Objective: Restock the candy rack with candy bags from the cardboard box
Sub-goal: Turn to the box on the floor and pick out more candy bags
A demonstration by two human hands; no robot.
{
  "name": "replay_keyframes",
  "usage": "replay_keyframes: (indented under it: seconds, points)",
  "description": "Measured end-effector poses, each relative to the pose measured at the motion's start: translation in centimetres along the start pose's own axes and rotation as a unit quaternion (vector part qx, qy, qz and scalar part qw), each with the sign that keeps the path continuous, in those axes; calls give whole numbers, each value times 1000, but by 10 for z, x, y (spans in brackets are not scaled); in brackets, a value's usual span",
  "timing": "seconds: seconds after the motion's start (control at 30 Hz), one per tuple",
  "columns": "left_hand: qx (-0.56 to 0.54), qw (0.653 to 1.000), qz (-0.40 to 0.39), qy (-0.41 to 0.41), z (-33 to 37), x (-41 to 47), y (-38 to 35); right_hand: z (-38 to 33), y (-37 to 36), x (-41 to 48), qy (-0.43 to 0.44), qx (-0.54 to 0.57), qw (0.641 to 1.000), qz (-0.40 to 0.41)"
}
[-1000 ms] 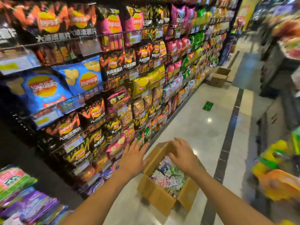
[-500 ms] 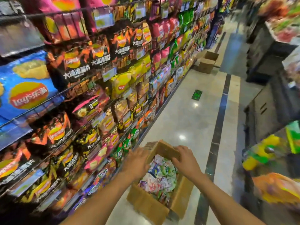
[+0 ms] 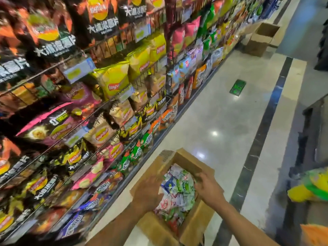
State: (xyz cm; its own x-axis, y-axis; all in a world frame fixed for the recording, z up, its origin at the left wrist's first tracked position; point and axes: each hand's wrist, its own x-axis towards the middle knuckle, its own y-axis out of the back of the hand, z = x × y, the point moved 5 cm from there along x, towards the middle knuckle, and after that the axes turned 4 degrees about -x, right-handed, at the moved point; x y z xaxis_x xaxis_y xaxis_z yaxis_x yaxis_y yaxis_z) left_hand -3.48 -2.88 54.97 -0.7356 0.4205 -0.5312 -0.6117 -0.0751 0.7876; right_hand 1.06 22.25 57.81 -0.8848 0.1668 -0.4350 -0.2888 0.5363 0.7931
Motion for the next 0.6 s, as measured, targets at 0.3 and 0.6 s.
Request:
replay_keyframes:
  seconds: [0.3,0.6]
  points:
    - [-5,995,-83,50,-39,107,-91,68,-77,112,-20,-21,998,-59]
    - [-28,987,-154,36,-107,202,-218,141,-259,175,-103,55,980,-162]
